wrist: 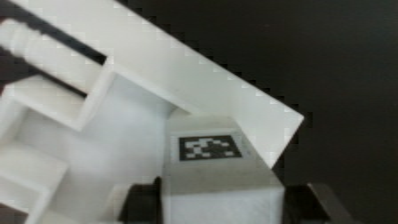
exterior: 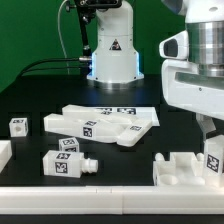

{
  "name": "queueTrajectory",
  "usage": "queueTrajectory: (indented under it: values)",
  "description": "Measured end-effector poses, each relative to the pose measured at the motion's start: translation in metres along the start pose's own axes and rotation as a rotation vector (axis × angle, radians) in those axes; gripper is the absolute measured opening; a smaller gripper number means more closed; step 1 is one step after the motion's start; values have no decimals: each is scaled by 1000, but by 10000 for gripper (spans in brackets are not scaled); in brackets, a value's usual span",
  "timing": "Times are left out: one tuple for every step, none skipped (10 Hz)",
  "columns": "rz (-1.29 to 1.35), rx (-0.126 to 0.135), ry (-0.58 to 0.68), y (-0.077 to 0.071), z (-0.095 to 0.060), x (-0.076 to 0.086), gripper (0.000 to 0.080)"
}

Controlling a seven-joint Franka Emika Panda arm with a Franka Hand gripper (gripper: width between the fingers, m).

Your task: Assemble chair

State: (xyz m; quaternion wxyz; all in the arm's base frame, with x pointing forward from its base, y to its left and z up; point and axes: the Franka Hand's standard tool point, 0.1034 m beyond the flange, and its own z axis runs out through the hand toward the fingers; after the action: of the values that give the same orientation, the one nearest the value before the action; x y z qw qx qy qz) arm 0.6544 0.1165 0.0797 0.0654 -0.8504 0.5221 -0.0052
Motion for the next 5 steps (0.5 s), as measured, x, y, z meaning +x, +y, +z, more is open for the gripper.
queueTrajectory:
  values:
    - [166, 13, -13, 0, -1, 2, 284]
    - [216, 15, -18, 0, -1, 3, 284]
    - [212, 15, -18, 0, -1, 2, 284]
    - [162, 13, -18, 0, 0, 2, 284]
    - [91, -4, -25, 2, 1, -3, 467]
